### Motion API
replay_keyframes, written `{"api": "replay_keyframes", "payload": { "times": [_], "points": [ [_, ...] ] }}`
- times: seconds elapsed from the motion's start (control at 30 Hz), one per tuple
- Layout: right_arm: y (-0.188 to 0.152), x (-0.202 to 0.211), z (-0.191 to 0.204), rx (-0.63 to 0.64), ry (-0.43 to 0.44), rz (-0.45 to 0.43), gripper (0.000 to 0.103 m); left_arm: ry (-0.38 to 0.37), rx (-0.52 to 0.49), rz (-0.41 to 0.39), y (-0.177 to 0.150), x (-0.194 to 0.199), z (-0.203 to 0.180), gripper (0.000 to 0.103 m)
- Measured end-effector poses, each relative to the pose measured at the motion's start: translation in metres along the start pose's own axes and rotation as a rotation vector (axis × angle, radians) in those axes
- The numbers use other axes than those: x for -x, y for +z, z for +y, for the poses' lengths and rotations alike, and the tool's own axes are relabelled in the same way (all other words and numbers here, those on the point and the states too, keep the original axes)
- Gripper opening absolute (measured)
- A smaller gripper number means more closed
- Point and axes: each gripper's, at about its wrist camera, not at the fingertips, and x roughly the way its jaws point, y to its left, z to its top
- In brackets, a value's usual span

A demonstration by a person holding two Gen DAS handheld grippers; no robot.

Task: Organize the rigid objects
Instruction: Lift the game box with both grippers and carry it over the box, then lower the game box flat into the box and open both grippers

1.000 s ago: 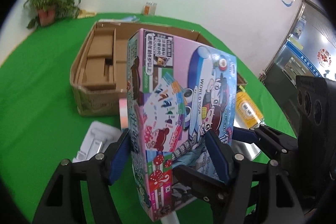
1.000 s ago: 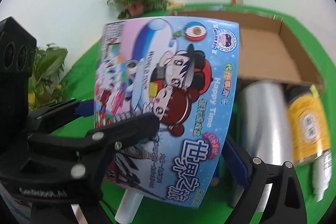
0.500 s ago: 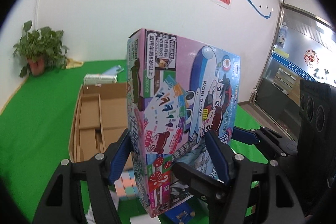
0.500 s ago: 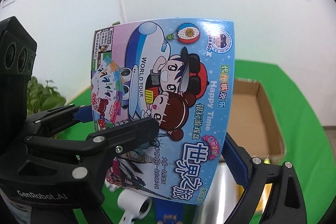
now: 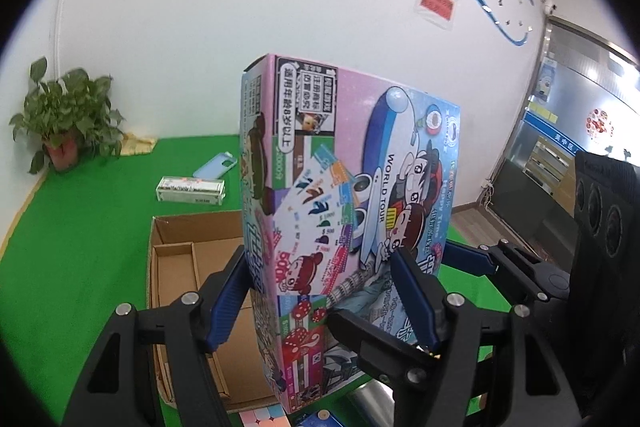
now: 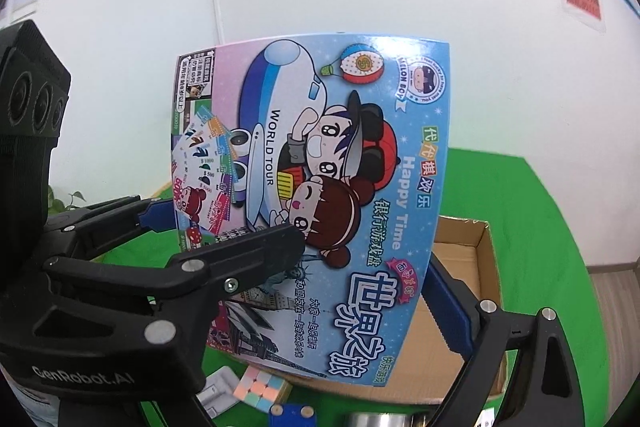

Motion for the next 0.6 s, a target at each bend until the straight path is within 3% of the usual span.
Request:
{"api": "replay_keyframes", "payload": {
  "times": [0.2,0.3,0.5,0.6],
  "points": [
    [0.011,-0.039,-0.001,-0.04,0.032,0.16,0.09,0.01,0.079,0.118,0.0,-0.045,0.029,0.07],
    [0.001,-0.053,-0.002,-0.06,0.052,0.212,0.089,0.022,0.104,0.168,-0.01,-0.063,0.039,0.07],
    [-0.036,-0.087,0.003,-0.105,0.083,0.338,0.087,0.049,0.151,0.284,-0.041,-0.101,0.062,0.07],
    [-0.07,-0.103,0.001,-0.137,0.104,0.408,0.086,0.057,0.173,0.347,-0.059,-0.121,0.071,0.07]
  ]
}}
